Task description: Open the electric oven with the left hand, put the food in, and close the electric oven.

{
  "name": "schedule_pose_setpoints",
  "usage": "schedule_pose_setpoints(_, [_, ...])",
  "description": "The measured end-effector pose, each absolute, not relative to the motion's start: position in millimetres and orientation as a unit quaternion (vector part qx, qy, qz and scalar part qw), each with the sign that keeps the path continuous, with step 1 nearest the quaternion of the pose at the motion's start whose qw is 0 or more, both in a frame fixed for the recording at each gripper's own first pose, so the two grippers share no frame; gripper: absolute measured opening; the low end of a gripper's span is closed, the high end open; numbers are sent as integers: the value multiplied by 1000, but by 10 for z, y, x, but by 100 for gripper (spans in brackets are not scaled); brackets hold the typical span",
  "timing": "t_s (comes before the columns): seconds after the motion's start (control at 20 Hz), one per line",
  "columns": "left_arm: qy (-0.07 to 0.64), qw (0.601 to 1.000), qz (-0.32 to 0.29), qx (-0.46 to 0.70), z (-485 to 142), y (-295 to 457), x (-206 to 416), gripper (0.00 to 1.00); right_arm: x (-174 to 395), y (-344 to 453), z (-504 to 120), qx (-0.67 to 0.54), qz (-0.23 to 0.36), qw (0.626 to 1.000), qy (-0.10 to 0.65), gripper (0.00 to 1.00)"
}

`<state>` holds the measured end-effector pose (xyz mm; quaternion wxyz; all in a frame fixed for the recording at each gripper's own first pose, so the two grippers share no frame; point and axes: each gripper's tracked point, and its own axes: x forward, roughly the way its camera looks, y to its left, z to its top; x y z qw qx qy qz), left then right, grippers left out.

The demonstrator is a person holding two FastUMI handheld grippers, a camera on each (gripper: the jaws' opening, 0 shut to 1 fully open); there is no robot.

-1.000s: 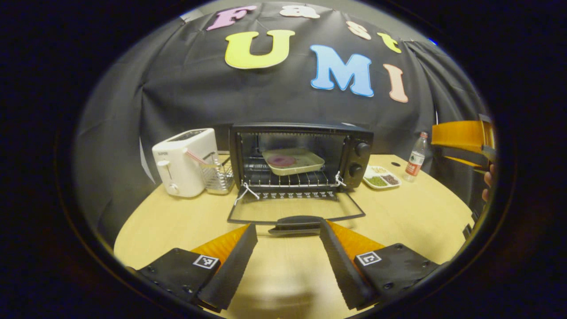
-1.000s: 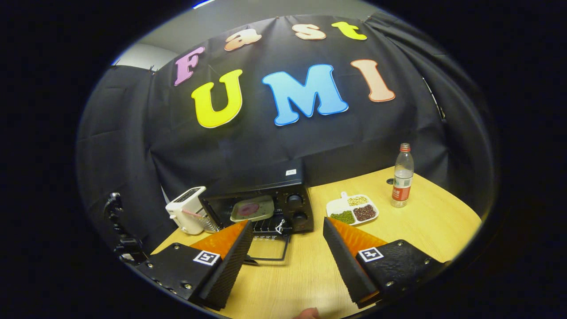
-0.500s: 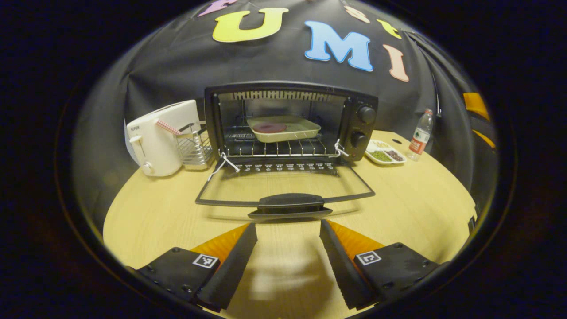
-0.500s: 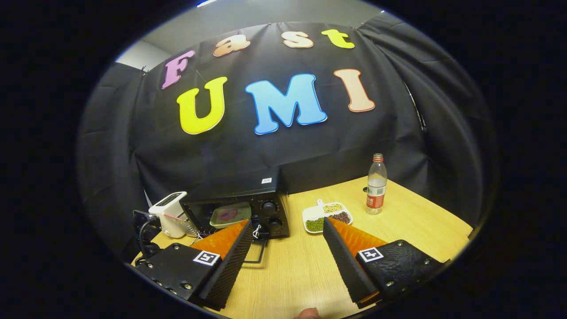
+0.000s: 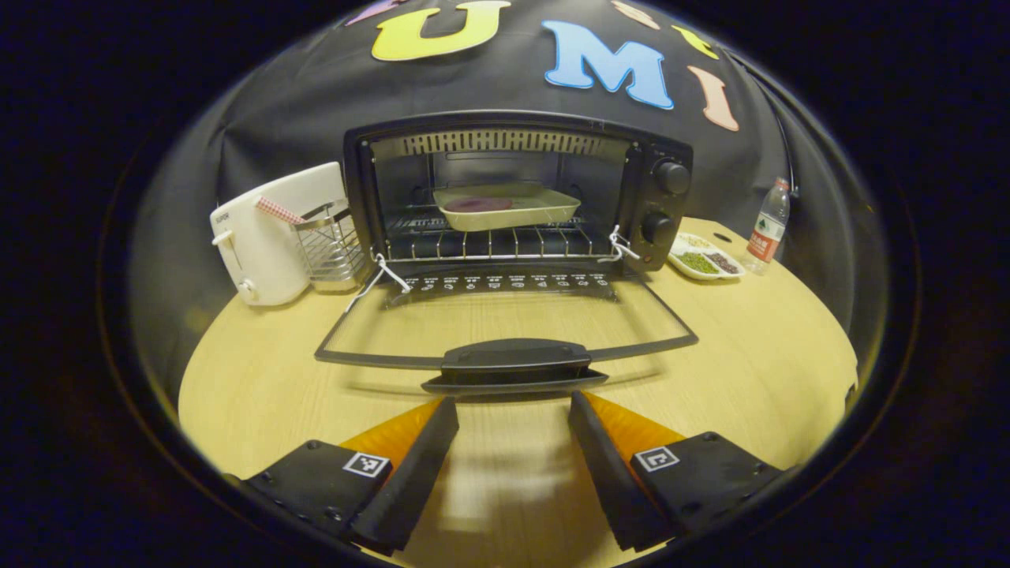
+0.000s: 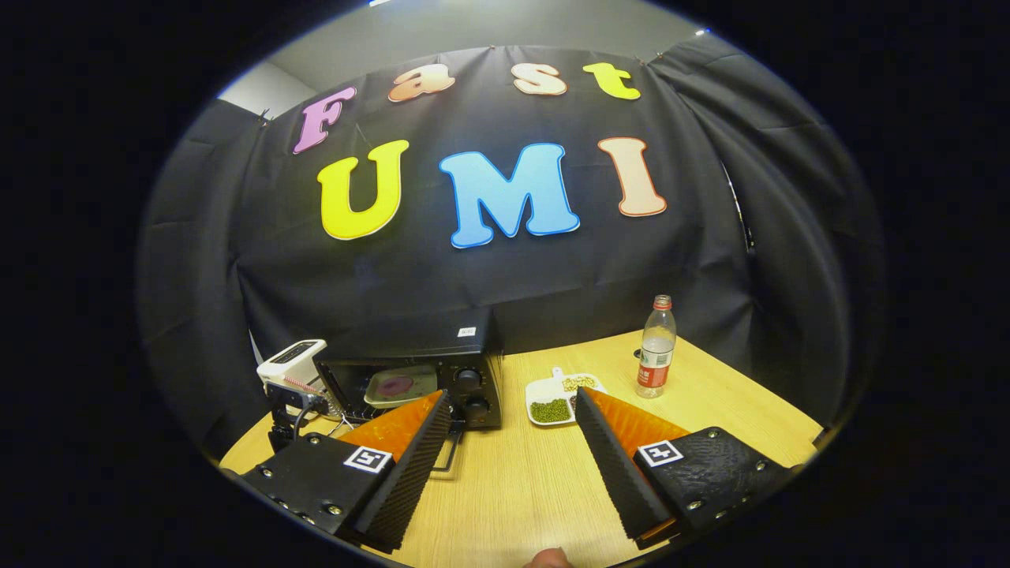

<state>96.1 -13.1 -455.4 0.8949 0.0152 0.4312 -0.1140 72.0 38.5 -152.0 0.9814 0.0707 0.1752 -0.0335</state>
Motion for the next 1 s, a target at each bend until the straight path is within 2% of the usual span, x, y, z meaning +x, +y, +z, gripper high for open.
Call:
schedule_pose_setpoints(0.25, [425,899,-106,26,-4536,-129,1005,100,686,304,-1562,61,-40,980,183,98])
schedule_pose_setpoints(0.3, [424,899,-107,28,-4522,-126,997,97,685,295,-1566,59,-41,980,184,98])
schedule_pose_setpoints(0.4, [417,902,-106,24,-4451,-129,1023,100,684,291,-1594,59,-39,980,185,98])
schedule_pose_setpoints(0.5, [408,906,-106,25,-4348,-119,1054,100,689,324,-1611,65,-34,979,189,98])
schedule_pose_setpoints(0.55, [403,909,-106,23,-4279,-117,1081,97,702,344,-1601,67,-29,979,191,98])
schedule_pose_setpoints(0.8, [365,925,-105,19,-3924,-137,1270,97,751,412,-1557,59,-12,981,183,98])
schedule_pose_setpoints(0.85, [360,927,-104,17,-3870,-142,1302,100,770,432,-1573,60,-10,981,184,98])
schedule_pose_setpoints(0.9, [356,929,-103,15,-3824,-151,1352,97,774,455,-1585,62,-7,981,186,98])
schedule_pose_setpoints(1.0, [349,932,-100,9,-3748,-165,1417,100,768,457,-1590,64,-5,980,189,98])
